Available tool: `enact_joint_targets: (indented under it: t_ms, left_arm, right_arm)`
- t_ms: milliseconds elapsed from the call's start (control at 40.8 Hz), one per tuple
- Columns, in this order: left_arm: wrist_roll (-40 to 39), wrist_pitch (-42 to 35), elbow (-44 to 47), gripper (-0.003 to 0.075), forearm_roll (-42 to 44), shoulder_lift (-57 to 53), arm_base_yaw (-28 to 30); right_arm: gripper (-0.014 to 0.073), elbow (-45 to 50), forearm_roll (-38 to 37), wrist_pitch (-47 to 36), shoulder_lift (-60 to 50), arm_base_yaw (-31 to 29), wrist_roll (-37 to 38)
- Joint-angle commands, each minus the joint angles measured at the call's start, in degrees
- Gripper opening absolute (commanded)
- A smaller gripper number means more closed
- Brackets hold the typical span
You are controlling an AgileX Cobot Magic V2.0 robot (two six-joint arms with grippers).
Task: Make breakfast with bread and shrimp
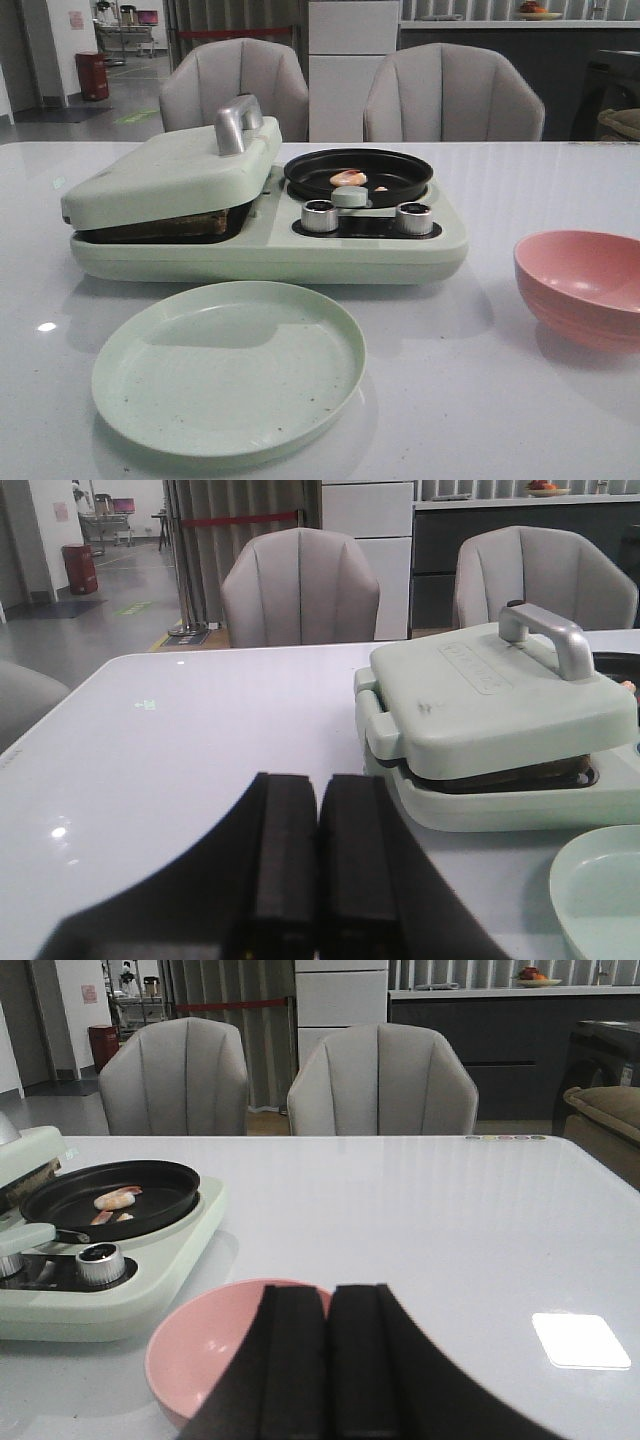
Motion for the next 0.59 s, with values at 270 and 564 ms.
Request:
enact_joint_targets:
  t_ms: [270,564]
  left_arm:
    - [-0.5,-5.0,1.8,0.0101,0.1,-1.0,0.0]
    - [-0.5,-5.0,1.8,0.0101,0.1,-1.0,0.0]
  right_arm:
    - [0.0035,-1.0,0.2,-5.5,-1.3,-2.8,0.0]
    - [0.0035,-1.0,0.2,-5.5,-1.3,-2.1,0.0]
